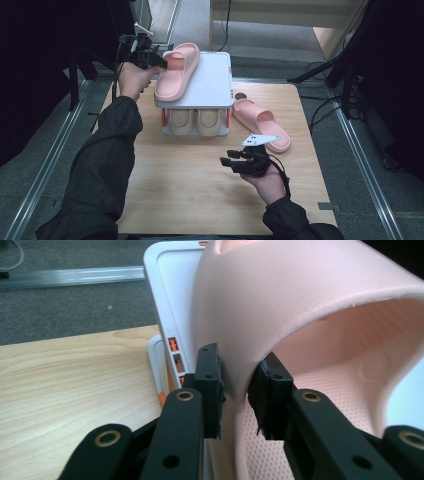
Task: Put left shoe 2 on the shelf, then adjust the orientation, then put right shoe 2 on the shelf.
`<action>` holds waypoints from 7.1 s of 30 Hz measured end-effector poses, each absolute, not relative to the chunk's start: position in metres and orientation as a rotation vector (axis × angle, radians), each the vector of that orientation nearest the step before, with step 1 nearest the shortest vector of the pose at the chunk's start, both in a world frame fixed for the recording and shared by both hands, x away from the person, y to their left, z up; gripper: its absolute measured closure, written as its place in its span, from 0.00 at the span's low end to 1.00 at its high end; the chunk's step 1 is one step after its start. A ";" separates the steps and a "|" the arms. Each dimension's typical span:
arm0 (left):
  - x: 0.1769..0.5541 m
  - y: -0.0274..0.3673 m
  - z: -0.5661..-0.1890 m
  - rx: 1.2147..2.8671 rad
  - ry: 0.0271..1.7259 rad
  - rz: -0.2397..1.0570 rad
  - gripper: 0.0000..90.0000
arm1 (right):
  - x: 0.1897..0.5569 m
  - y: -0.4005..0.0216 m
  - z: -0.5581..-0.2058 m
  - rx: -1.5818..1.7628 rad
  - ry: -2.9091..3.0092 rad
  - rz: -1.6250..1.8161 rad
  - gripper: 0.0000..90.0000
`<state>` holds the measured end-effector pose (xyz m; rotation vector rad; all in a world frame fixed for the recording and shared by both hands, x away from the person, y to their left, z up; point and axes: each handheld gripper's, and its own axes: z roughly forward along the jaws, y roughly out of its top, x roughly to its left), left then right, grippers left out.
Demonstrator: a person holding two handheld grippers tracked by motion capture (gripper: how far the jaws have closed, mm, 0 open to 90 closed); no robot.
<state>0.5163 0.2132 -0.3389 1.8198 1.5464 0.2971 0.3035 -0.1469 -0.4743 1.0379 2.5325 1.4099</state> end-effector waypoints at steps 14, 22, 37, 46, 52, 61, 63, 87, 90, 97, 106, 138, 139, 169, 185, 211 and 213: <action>0.512 0.208 -0.338 1.864 1.506 0.304 0.79 | 0.304 -0.146 -0.475 1.035 2.537 1.399 0.63; 0.509 0.211 -0.333 1.873 1.486 0.304 0.74 | 0.304 -0.148 -0.472 1.022 2.501 1.436 0.64; 0.477 0.240 -0.324 1.869 1.426 0.292 0.67 | 0.309 -0.161 -0.466 1.052 2.450 1.446 0.64; 0.462 0.251 -0.342 1.868 1.422 0.247 0.66 | 0.316 -0.170 -0.464 1.065 2.418 1.468 0.64; 0.450 0.251 -0.357 1.881 1.411 0.234 0.64 | 0.325 -0.175 -0.466 1.065 2.410 1.444 0.65; 0.432 0.258 -0.379 1.873 1.405 0.211 0.62 | 0.341 -0.188 -0.469 1.112 2.398 1.414 0.68; 0.427 0.261 -0.381 1.841 1.400 0.204 0.61 | 0.344 -0.191 -0.469 1.115 2.393 1.412 0.69; 0.369 0.264 -0.431 1.865 1.377 0.194 0.56 | 0.385 -0.235 -0.482 1.267 2.305 1.354 1.00; 0.362 0.263 -0.440 1.883 1.355 0.204 0.54 | 0.395 -0.239 -0.486 1.279 2.295 1.324 1.00; 0.346 0.263 -0.451 1.876 1.320 0.222 0.51 | 0.413 -0.258 -0.499 1.381 2.246 1.294 1.00; 0.331 0.260 -0.463 1.886 1.298 0.228 0.50 | 0.429 -0.263 -0.509 1.409 2.262 1.248 0.99; 0.307 0.291 -0.477 1.840 1.377 0.209 0.46 | 0.450 -0.211 -0.511 1.380 2.340 1.143 0.93; 0.308 0.291 -0.477 1.844 1.374 0.208 0.46 | 0.449 -0.212 -0.510 1.382 2.338 1.150 0.93; 0.352 0.272 -0.485 1.889 1.333 0.135 0.46 | 0.413 -0.256 -0.497 1.425 2.190 1.206 0.66; 0.339 0.280 -0.485 1.873 1.348 0.154 0.45 | 0.426 -0.257 -0.504 1.491 2.146 1.166 0.62; 0.300 0.312 -0.487 1.805 1.443 0.202 0.45 | 0.467 -0.261 -0.516 1.627 2.077 1.163 0.76; 0.300 0.312 -0.487 1.802 1.444 0.204 0.45 | 0.468 -0.262 -0.516 1.633 2.071 1.151 0.79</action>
